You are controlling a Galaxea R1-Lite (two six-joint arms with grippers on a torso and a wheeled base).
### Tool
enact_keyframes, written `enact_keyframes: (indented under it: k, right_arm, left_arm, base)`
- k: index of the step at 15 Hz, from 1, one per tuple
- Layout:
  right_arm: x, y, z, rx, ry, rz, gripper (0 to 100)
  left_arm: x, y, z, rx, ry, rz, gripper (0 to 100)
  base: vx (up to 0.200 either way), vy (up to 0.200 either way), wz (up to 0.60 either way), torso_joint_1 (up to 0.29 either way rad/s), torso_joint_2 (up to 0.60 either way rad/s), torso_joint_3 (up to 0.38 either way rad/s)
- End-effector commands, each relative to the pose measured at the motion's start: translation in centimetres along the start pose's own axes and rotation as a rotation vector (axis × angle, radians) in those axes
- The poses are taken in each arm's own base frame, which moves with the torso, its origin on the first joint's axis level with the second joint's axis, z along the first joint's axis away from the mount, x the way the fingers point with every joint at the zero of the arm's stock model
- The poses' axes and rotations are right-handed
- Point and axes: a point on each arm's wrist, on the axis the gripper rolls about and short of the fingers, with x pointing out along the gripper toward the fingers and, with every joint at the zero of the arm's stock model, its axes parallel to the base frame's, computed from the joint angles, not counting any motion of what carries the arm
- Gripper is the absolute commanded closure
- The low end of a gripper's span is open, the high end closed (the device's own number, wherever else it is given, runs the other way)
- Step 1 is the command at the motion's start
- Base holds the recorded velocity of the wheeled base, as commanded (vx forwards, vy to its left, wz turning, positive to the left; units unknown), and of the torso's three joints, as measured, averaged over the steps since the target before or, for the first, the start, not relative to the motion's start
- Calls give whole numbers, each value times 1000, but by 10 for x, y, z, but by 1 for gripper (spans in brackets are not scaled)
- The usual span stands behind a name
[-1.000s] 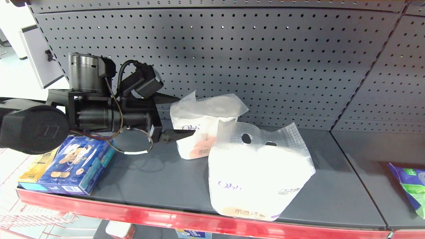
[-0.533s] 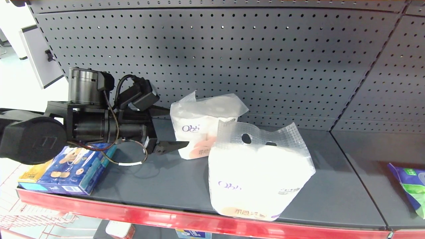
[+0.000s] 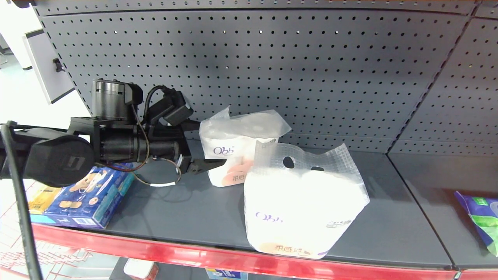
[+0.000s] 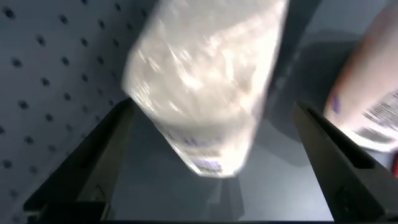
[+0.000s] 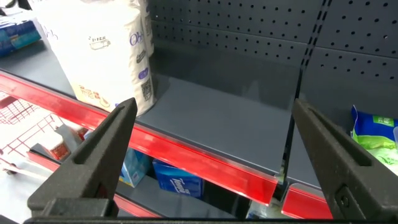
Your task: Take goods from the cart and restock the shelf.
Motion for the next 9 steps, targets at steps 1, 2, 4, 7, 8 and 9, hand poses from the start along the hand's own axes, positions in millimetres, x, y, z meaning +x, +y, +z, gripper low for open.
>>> enact_keyframes:
  k: [1, 2, 4, 7, 8, 9]
  right_arm:
    - [0, 0, 0, 0, 3, 0, 0]
    - [0, 0, 0, 1, 4, 0, 0]
    - [0, 0, -1, 1, 6, -1, 0]
    - [1, 0, -2, 3, 10, 0, 0]
    - [1, 0, -3, 4, 11, 2, 0]
    - [1, 0, -3, 4, 11, 0, 0]
  left_arm:
    - [7, 3, -4, -5, 7, -3, 0]
    - [8, 3, -4, -4, 7, -4, 0]
    - [11, 2, -3, 1, 4, -13, 100]
    - [16, -1, -2, 2, 1, -29, 100]
    - [18, -1, -2, 2, 0, -34, 100]
    - [20, -1, -2, 3, -4, -40, 100]
  base:
    - [0, 0, 0, 0, 0, 0]
    - [0, 0, 0, 0, 0, 0]
    - [0, 0, 0, 0, 0, 0]
    - [0, 0, 0, 0, 0, 0]
    - [0, 0, 0, 0, 0, 0]
    - [0, 0, 0, 0, 0, 0]
